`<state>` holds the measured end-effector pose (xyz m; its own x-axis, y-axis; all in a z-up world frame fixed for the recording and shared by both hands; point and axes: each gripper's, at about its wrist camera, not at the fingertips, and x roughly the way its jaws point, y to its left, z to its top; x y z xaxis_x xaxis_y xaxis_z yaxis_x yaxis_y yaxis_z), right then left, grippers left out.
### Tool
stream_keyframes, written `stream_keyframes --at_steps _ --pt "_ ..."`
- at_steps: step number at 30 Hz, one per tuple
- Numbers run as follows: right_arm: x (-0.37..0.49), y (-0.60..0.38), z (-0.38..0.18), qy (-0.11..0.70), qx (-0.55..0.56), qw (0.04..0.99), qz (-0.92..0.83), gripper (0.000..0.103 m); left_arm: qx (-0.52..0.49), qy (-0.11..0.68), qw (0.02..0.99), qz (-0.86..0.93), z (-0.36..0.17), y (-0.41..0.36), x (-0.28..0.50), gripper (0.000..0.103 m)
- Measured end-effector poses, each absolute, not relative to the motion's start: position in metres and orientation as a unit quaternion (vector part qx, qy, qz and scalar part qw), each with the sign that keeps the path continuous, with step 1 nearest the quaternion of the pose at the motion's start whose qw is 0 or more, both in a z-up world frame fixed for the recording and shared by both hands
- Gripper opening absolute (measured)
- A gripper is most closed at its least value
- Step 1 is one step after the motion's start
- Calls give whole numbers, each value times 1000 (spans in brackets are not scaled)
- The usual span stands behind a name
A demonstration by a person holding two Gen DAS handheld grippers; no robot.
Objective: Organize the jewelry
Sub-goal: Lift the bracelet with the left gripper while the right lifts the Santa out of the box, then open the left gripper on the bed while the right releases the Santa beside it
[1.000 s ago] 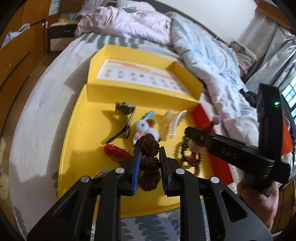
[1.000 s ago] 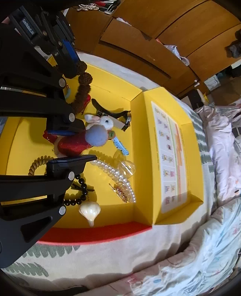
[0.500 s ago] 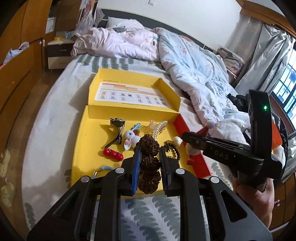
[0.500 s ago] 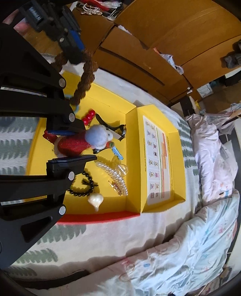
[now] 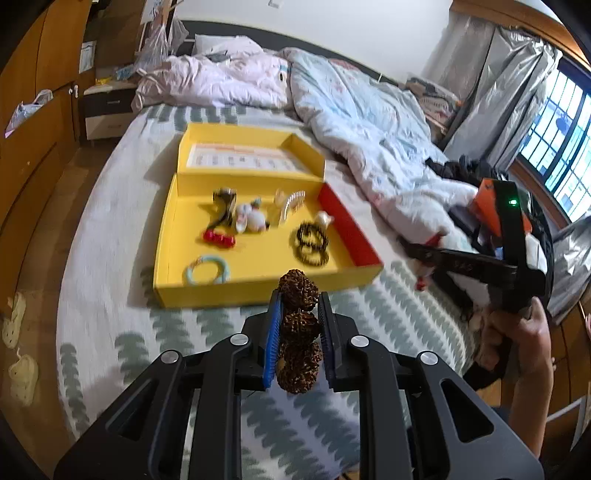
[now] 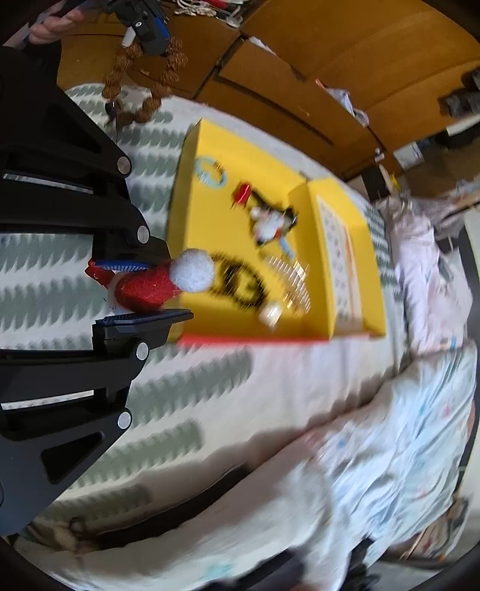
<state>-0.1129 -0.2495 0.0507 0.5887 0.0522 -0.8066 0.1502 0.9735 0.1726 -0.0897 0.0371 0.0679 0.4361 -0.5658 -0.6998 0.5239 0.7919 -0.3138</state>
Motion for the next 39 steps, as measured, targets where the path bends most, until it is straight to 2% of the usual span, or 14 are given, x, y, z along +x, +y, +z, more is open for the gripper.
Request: stream_keyframes --at_steps 9,16,23,28,29,31,32,33,35,39 --pt "-122 -297 -11 506 136 849 -74 19 1 487 826 -282 -1 64 -78 20" --pt "-103 -305 -48 536 135 828 -93 19 18 510 828 -232 -34 82 -51 20" --pt "-91 -310 -69 549 131 819 -108 20 37 524 829 -191 -60 89 -36 20" --pt "-89 -309 -66 540 118 825 -118 26 50 523 835 -165 -66 94 -31 22" --pt "-89 -308 -63 537 114 826 -123 29 52 520 837 -160 -64 95 -30 27" --pt "-91 -308 -57 531 112 831 -126 38 50 510 845 -156 -55 96 -31 46" --pt "-91 -307 -54 528 112 832 -126 50 51 500 851 -149 -49 98 -33 59" --pt "-93 -306 -50 523 111 836 -126 61 52 493 856 -146 -44 98 -34 61" --pt "-94 -303 -40 511 105 844 -125 72 52 479 864 -149 -34 97 -38 63" --pt "-99 -297 -19 484 105 860 -126 76 46 448 879 -153 -12 97 -45 72"
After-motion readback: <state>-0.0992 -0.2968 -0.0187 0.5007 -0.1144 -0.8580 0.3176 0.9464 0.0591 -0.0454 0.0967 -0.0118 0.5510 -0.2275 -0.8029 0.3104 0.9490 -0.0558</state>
